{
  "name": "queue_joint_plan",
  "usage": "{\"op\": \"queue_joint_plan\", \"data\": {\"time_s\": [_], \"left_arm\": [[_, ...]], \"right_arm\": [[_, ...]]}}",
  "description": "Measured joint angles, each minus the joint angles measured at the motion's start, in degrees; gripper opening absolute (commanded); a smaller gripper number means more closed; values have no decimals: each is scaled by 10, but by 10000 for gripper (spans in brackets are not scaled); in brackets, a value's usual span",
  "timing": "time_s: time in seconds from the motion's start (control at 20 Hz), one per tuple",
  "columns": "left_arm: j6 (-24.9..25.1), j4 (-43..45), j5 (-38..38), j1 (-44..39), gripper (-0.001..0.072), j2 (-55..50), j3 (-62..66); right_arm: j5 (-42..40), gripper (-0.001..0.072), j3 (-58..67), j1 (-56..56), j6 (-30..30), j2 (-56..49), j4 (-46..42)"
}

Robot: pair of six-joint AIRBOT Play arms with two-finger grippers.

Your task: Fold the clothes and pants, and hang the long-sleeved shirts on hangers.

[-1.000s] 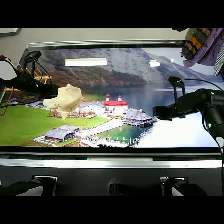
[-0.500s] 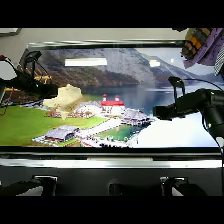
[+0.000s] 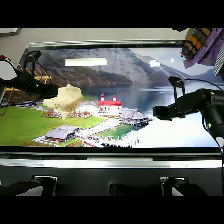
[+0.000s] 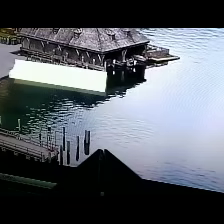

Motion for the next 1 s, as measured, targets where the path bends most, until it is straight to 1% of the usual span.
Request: {"op": "queue_joint_plan", "data": {"time_s": [0.15,0.2,0.25,0.3,0.35,0.5,0.65,0.95,1.0], "left_arm": [[0,0,8,0,20,0,0],[0,0,8,0,50,0,0],[0,0,9,0,316,0,0],[0,2,11,0,683,-1,0],[0,7,12,0,720,-2,0],[-33,59,21,4,720,-20,0],[-60,95,35,22,720,-71,0],[-80,101,90,49,715,-214,0],[-82,97,97,51,652,-233,0]], "right_arm": [[0,30,0,0,0,0,0],[0,30,0,0,0,0,0],[0,29,0,0,0,0,0],[0,29,0,0,0,0,0],[0,29,0,0,0,0,0],[0,30,0,0,0,0,0],[0,29,0,0,0,0,0],[0,30,0,0,0,0,0],[0,30,0,0,0,0,0]]}}
